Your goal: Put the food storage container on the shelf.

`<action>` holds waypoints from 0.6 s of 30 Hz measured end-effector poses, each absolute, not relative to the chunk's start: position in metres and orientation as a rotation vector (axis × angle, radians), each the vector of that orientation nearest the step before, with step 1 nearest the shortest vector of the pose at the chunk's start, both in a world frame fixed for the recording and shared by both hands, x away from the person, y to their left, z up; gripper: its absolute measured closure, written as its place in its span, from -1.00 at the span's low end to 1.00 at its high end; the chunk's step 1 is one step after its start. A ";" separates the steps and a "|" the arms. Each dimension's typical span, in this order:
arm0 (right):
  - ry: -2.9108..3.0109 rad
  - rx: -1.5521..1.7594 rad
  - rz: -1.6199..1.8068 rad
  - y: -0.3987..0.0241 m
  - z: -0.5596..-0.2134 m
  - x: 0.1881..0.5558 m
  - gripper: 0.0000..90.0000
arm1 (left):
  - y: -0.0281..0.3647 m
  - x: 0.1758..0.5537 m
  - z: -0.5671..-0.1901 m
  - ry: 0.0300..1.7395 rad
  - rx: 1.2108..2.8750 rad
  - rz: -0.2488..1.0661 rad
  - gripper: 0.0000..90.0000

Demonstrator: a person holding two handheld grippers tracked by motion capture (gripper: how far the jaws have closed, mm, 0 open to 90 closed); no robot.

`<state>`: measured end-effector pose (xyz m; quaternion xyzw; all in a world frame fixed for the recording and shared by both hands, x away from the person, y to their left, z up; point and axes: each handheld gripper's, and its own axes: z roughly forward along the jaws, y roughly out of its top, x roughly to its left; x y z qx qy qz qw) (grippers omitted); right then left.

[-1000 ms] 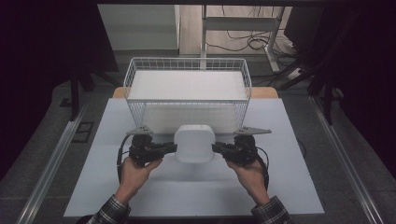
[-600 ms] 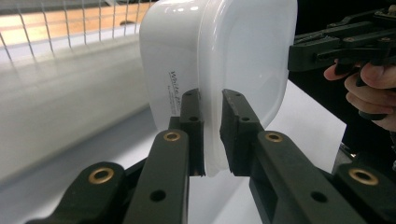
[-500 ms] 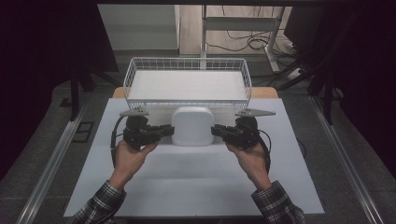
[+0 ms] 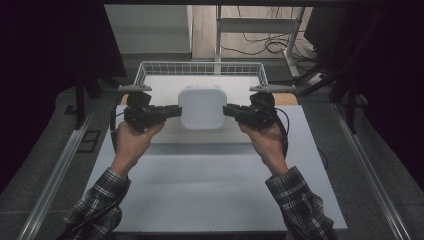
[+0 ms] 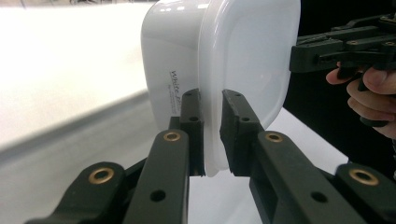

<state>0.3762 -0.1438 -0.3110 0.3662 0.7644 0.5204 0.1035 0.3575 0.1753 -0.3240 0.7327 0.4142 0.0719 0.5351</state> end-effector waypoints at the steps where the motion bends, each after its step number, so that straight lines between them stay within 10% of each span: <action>1: 2.255 1.080 1.535 -0.144 -0.311 0.376 0.74 | 0.175 0.358 -0.324 0.987 1.745 0.171 0.78; 18: 2.246 1.199 1.539 -0.141 -0.294 0.429 0.71 | 0.173 0.409 -0.304 1.060 1.757 0.126 0.76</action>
